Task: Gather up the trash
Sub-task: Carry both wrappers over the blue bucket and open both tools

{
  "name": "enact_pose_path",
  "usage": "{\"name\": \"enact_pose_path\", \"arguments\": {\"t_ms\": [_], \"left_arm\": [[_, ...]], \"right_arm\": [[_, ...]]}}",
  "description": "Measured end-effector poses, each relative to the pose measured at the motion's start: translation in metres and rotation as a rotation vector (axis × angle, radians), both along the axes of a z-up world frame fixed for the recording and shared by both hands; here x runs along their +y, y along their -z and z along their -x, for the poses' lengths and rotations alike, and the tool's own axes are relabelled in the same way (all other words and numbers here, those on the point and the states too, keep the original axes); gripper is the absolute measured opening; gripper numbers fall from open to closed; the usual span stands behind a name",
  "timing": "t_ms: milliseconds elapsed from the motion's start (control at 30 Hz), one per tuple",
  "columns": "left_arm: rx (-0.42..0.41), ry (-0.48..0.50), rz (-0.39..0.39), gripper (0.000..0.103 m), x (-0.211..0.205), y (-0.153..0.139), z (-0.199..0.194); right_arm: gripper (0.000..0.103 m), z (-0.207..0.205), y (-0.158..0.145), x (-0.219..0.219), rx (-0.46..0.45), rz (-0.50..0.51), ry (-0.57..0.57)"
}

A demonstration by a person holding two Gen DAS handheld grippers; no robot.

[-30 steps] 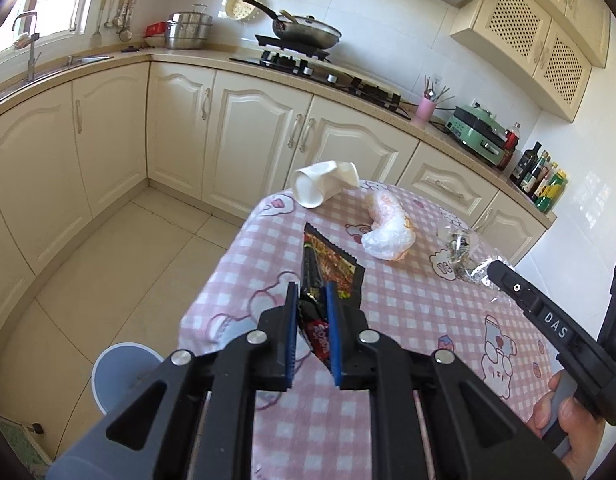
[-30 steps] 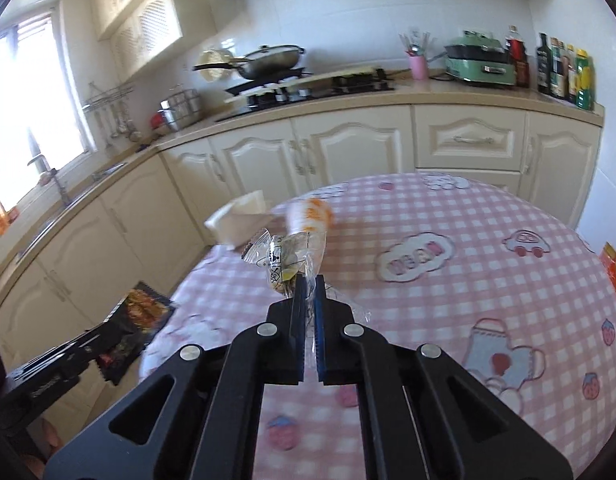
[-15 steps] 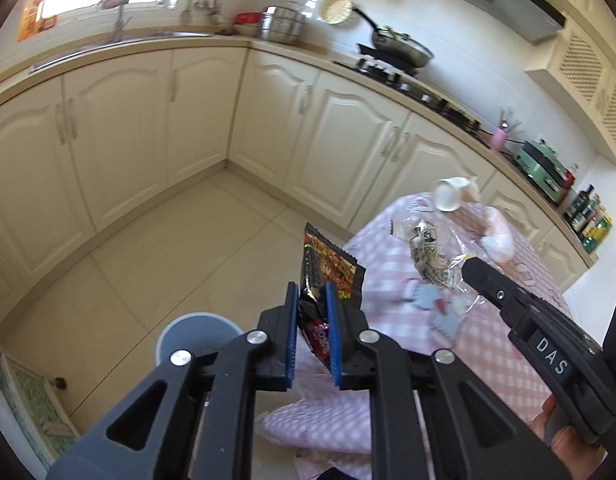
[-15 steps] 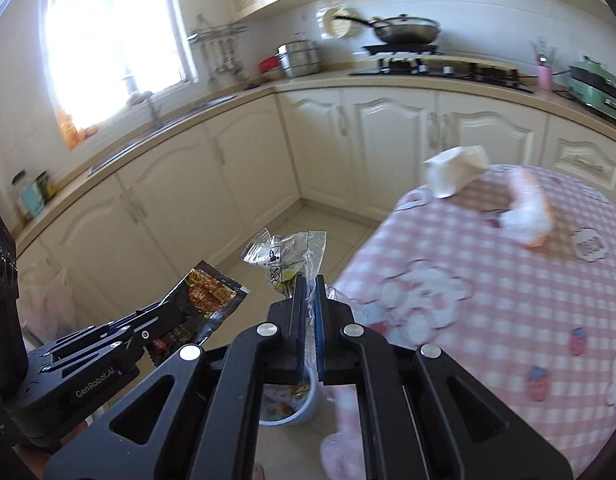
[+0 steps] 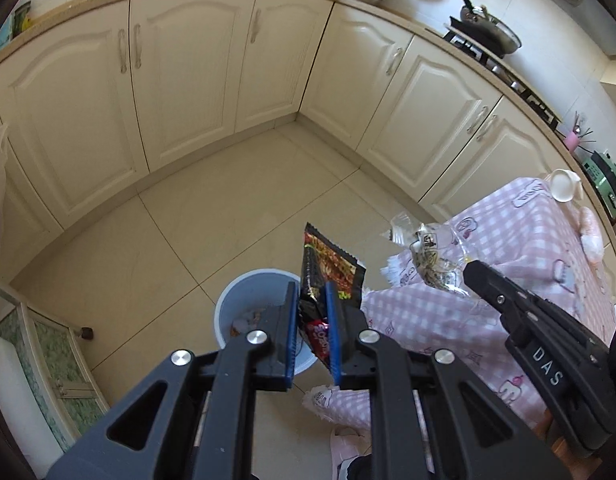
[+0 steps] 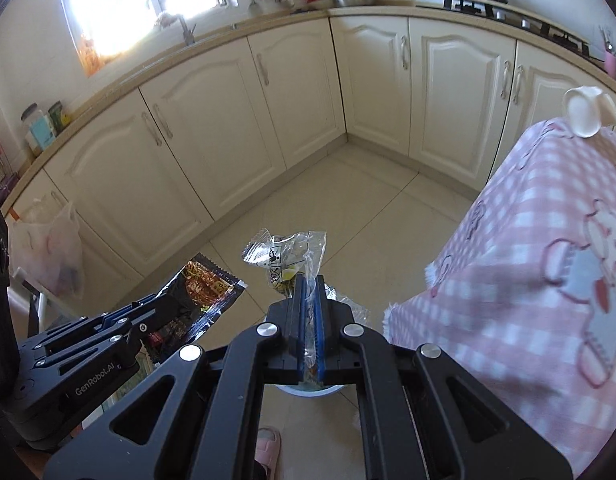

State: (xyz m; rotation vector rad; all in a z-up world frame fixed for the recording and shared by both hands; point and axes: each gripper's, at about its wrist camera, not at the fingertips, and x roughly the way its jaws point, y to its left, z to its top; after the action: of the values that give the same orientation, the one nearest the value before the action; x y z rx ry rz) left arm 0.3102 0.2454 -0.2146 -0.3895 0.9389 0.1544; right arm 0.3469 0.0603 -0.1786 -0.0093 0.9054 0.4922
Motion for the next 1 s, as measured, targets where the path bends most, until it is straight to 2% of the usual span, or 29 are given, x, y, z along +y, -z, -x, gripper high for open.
{"name": "enact_pose_path", "arguments": {"t_ms": [200, 233, 267, 333, 500, 567, 1000], "left_arm": [[0.025, 0.023, 0.024, 0.014, 0.006, 0.017, -0.021], [0.032, 0.032, 0.019, 0.021, 0.007, 0.019, -0.026], [0.039, 0.024, 0.01, 0.043, 0.007, 0.02, -0.029], [0.043, -0.003, -0.013, 0.064, 0.005, 0.019, -0.032], [0.067, -0.027, -0.026, 0.064, 0.008, 0.026, -0.031], [0.077, -0.039, -0.039, 0.069, 0.009, 0.028, -0.03], [0.067, -0.105, -0.049, 0.069, 0.034, 0.025, -0.018]], "right_arm": [[0.003, -0.014, 0.018, 0.009, 0.026, 0.016, 0.011], [0.003, -0.015, 0.02, 0.006, 0.029, 0.017, 0.011], [0.003, -0.017, 0.021, 0.007, 0.03, 0.02, 0.012], [0.003, -0.02, 0.025, 0.008, 0.038, 0.022, 0.013], [0.003, -0.021, 0.032, 0.011, 0.054, 0.028, 0.008], [0.003, -0.021, 0.035, 0.014, 0.059, 0.03, 0.003], [0.003, -0.022, 0.043, 0.037, 0.078, 0.029, -0.041]]}}
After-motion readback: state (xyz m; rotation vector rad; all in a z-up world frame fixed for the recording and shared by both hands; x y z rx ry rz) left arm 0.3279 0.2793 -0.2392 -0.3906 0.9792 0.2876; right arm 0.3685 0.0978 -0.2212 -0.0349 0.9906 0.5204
